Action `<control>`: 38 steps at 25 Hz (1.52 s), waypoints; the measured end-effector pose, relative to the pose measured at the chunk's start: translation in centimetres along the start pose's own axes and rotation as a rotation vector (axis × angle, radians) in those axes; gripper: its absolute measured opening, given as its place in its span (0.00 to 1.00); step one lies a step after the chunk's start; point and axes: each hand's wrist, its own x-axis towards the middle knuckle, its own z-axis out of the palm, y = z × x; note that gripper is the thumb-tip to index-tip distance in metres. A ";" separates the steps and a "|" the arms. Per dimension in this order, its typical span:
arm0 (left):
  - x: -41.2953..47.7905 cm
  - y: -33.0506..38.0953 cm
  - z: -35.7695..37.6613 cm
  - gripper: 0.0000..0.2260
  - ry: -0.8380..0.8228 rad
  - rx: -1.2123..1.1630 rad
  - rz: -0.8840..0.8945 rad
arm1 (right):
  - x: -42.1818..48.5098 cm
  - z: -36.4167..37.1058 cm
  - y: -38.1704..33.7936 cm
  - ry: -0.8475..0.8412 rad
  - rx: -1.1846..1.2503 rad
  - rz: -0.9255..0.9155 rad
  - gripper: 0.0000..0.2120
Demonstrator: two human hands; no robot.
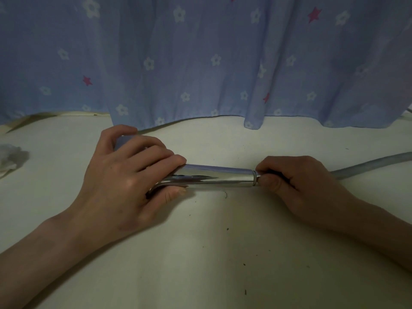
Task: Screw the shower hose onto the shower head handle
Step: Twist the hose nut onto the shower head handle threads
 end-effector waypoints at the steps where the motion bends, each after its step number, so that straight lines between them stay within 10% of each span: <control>1: 0.1 0.0 0.0 0.19 -0.009 -0.015 -0.021 | 0.2 0.0 0.0 0.009 -0.020 -0.010 0.12; 38: 1.8 -4.9 3.4 0.22 -0.279 0.042 -0.293 | 5.9 2.6 5.0 0.100 -0.190 0.049 0.06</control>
